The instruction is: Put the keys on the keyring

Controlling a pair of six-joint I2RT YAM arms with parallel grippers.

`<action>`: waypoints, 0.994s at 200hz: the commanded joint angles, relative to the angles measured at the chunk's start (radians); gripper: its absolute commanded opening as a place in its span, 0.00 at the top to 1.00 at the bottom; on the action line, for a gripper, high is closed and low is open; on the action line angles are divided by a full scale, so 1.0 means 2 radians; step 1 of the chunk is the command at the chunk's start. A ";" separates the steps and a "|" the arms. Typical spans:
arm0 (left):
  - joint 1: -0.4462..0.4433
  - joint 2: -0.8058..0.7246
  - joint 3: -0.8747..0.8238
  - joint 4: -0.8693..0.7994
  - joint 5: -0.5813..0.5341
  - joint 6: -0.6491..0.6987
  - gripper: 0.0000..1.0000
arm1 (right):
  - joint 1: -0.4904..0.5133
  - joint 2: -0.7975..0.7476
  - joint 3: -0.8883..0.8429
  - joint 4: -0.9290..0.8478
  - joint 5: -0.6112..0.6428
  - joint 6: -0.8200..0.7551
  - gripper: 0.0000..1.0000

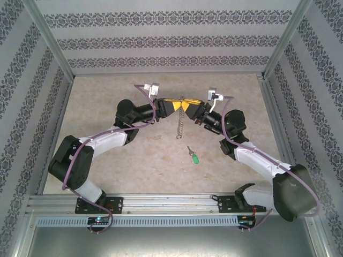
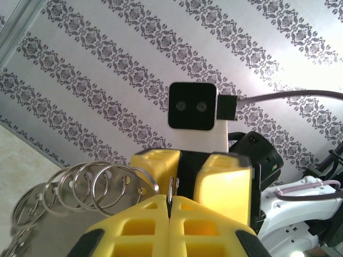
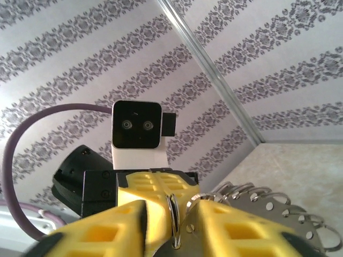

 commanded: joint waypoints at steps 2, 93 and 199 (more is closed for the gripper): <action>-0.008 -0.010 -0.011 0.024 0.002 0.032 1.00 | -0.020 -0.048 -0.022 -0.036 0.022 0.010 0.59; -0.008 -0.079 -0.041 -0.167 -0.029 0.230 1.00 | -0.040 -0.194 -0.059 -0.541 0.202 -0.093 0.37; -0.006 -0.133 -0.086 -0.236 -0.109 0.309 1.00 | 0.085 -0.001 -0.041 -0.593 0.336 -0.006 0.56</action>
